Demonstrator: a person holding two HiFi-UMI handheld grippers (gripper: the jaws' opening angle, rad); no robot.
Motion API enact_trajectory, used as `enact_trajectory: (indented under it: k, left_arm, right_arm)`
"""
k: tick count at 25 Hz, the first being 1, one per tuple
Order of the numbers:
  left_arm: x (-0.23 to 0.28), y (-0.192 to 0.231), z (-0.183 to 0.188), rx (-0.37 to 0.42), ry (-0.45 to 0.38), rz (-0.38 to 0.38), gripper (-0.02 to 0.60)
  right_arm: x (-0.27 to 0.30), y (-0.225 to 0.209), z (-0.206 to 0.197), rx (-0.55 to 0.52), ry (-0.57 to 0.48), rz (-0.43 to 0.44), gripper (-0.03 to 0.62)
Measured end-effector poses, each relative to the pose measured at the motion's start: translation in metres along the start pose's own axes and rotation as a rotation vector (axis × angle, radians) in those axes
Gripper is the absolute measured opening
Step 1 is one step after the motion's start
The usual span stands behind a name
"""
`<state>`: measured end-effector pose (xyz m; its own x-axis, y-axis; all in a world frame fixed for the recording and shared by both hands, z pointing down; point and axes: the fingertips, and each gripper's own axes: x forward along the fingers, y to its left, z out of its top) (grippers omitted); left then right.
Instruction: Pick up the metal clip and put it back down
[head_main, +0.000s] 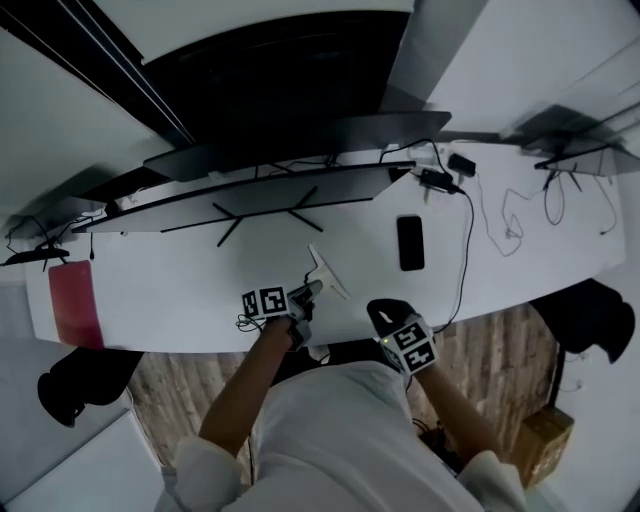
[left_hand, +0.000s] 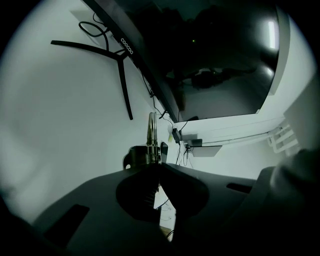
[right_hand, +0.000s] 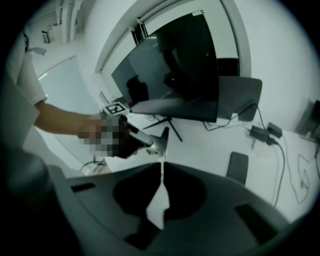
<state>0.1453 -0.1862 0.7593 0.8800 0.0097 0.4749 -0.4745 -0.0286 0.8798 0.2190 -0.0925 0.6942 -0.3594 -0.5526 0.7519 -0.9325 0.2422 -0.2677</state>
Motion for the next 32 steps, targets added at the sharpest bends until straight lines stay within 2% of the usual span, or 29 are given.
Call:
enact_trajectory:
  k: [8,20,28,32]
  left_arm:
    - [0.052,0.023,-0.008,0.038,0.098,0.013,0.034]
    - [0.094,0.046,0.009,0.198,0.293,0.046,0.034]
    - [0.104,0.054,0.022,0.204,0.324,0.038,0.034]
    - [0.107,0.060,0.021,0.183,0.338,0.040,0.034]
  right_arm:
    - [0.012,-0.006,-0.009,0.002,0.033,0.059,0.034]
    - [0.019,-0.012,-0.036,0.016,0.083,0.093,0.034]
    - [0.024,-0.016,-0.048,0.039,0.089,0.093,0.034]
    - [0.031,-0.022,-0.047,0.041,0.081,0.084,0.034]
